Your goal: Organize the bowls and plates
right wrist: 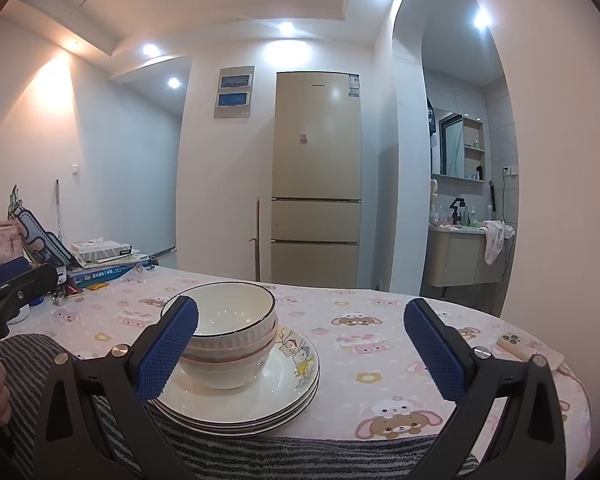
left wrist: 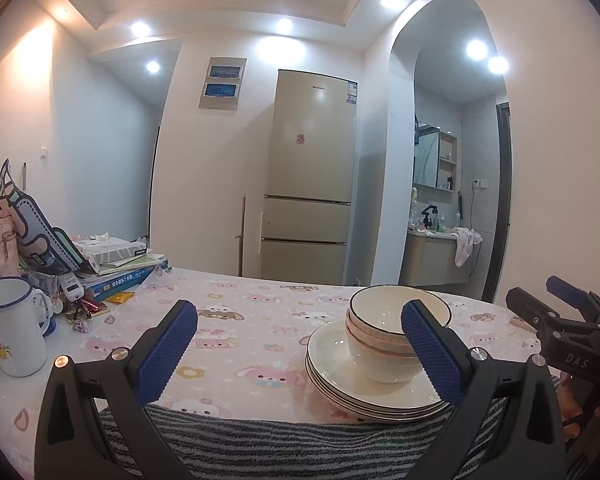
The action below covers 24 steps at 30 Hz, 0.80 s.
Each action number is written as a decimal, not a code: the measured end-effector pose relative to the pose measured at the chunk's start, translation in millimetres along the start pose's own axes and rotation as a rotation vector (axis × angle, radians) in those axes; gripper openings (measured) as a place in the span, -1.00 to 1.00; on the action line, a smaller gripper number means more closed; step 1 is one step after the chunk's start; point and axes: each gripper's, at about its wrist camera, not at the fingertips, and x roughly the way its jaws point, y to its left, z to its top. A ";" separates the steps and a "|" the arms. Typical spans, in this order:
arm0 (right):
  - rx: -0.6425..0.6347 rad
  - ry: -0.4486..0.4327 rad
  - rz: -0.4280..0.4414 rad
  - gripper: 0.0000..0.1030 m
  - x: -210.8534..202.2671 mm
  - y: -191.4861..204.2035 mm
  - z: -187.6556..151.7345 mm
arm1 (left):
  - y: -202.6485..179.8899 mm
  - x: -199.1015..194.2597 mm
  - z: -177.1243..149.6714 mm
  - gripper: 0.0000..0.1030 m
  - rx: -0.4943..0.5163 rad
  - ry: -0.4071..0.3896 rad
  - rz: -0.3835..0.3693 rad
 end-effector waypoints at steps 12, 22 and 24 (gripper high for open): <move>0.001 0.004 0.001 1.00 1.7 -1.0 -1.2 | 1.7 2.4 -2.1 1.00 -0.003 0.015 -0.002; 0.002 0.008 0.001 1.00 3.9 -1.1 -4.7 | 3.7 2.5 -2.4 1.00 -0.005 0.013 -0.002; 0.002 0.007 0.001 1.00 3.9 -1.3 -5.0 | 3.6 2.9 -2.2 1.00 -0.005 0.013 -0.003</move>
